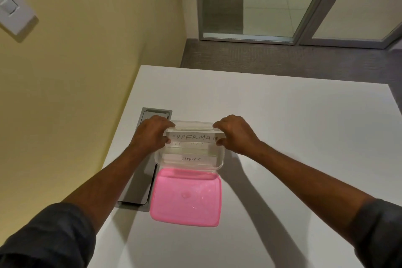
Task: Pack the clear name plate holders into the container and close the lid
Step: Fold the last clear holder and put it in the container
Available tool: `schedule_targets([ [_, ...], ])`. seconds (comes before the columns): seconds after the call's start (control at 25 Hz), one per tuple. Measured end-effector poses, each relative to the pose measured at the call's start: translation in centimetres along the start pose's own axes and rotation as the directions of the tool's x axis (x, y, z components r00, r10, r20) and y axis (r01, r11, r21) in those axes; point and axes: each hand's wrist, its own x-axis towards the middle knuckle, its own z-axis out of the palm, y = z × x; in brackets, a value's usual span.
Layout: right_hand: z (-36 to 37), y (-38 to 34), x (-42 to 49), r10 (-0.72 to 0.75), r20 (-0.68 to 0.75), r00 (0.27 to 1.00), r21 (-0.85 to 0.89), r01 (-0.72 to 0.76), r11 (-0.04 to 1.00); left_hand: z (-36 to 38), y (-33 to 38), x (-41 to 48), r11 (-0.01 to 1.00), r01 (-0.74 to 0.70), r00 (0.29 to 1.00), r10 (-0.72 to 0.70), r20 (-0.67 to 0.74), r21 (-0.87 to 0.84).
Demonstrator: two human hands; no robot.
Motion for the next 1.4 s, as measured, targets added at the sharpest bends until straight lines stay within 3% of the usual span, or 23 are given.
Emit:
schedule_targets([
  [0.4, 5.4, -1.0, 2.6, 0.095, 0.136, 0.986, -0.173, -0.071, 0.982, 3.8, -3.2, 2.5, 0.997, -0.025, 0.993, 0.017, 0.113, 0.068],
  [0.64, 6.7, -1.7, 2.9, 0.142, 0.15, 0.978, -0.288, -0.095, 0.953, 5.8, -3.5, 3.6, 0.964, -0.094, 0.985, 0.053, 0.165, 0.247],
  [1.08, 6.9, -1.7, 3.1, 0.151, 0.112, 0.982, -0.323, -0.108, 0.94, 5.9, -3.3, 3.6, 0.954, -0.104, 0.982, 0.054, 0.18, 0.28],
  [1.2, 5.8, -2.2, 2.6, 0.168, 0.034, 0.985, -0.178, -0.159, 0.971, 4.6, -2.9, 2.3, 0.995, -0.053, 0.994, 0.044, 0.102, 0.089],
  [1.28, 4.9, -2.4, 1.6, 0.158, -0.103, 0.982, 0.016, -0.158, 0.987, 3.7, -2.5, 0.1, 0.992, 0.0, 0.994, -0.015, -0.112, -0.128],
  [1.4, 4.3, -2.2, -1.4, 0.284, -0.265, 0.922, 0.344, -0.185, 0.92, 3.3, -1.6, -4.3, 0.851, 0.154, 0.885, -0.345, -0.313, -0.502],
])
